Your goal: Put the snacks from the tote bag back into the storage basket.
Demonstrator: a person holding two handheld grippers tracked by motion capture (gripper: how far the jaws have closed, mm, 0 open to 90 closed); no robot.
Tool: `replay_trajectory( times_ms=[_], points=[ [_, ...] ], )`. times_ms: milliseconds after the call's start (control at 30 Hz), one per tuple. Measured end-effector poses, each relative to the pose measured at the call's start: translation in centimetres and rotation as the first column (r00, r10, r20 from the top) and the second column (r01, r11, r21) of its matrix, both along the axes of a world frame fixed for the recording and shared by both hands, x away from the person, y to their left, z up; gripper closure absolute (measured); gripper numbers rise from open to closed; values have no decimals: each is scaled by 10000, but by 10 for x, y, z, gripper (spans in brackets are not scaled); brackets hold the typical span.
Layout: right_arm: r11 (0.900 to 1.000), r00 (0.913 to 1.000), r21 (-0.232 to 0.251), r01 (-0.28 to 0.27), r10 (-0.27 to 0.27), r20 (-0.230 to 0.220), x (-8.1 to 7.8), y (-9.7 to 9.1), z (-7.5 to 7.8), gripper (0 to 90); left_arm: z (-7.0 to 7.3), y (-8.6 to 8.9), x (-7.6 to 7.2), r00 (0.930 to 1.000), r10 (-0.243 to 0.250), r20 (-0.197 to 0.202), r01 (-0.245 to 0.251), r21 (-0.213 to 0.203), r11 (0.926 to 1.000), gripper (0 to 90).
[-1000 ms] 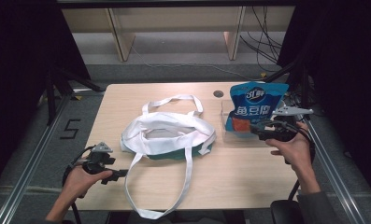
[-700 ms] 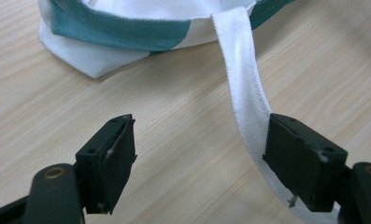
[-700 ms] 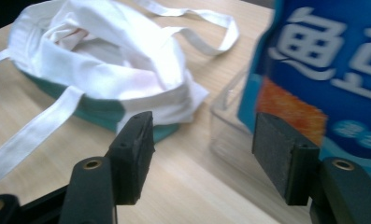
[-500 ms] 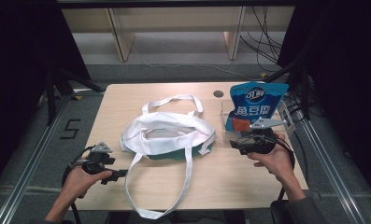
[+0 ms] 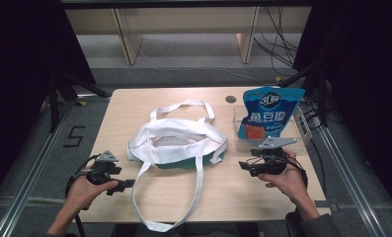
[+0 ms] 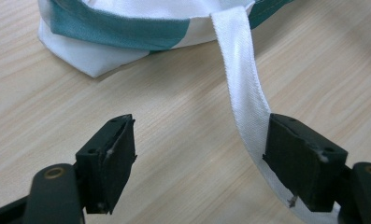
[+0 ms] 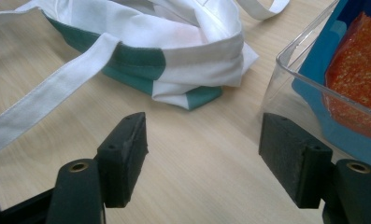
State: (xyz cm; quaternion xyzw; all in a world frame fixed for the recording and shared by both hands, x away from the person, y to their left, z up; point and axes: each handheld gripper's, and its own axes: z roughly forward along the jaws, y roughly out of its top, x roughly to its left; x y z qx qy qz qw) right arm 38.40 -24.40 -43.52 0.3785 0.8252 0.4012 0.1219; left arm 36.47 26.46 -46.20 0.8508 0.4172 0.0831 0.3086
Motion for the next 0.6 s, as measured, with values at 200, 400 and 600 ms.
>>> replay_trajectory(
  times_ms=[200,400,600],
  points=[
    [9999,9997,-14,-137,138,178,-5,-4,-9,301,0,-1,0,10000,31,48,-31,-14,10000,241],
    [10000,10000,79,17,-18,84,-18,-6,-17,263,-1,-1,-1,9997,257,40,-256,-119,9996,241],
    [9993,9993,-253,-276,282,244,-26,-8,-23,254,-1,-2,0,9999,164,-14,-165,-79,9998,241]
  ],
)
